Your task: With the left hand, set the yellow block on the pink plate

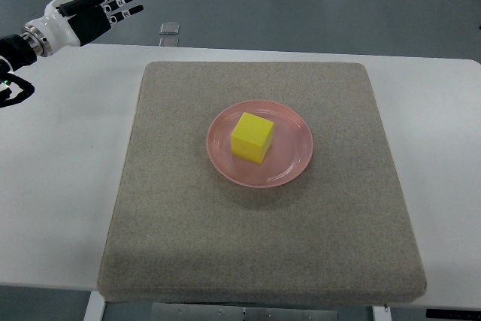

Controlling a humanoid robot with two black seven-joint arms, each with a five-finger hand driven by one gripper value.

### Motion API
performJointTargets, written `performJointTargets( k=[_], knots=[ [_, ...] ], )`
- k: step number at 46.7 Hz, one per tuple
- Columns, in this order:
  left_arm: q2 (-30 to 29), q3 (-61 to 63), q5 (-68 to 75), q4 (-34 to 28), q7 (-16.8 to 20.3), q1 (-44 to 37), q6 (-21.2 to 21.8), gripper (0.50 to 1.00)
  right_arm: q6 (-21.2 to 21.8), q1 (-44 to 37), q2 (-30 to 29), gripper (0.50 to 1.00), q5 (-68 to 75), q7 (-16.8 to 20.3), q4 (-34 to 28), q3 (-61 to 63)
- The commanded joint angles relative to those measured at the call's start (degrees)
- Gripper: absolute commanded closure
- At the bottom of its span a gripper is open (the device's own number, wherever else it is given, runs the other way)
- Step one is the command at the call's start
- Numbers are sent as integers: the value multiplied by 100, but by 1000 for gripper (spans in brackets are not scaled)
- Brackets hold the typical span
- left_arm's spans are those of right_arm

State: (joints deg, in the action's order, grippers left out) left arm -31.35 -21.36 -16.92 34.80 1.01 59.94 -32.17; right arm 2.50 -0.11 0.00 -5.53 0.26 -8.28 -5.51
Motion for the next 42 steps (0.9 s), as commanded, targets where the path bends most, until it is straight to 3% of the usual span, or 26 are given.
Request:
performJointTargets(
  k=[1, 42],
  knots=[
    [-12, 0, 4, 0, -4, 0, 0, 504, 39, 2, 0, 576, 8, 0, -16, -12],
    [41, -43, 110, 0, -162, -70, -9, 504, 57, 2, 0, 576, -1, -26, -95, -3]
  ],
)
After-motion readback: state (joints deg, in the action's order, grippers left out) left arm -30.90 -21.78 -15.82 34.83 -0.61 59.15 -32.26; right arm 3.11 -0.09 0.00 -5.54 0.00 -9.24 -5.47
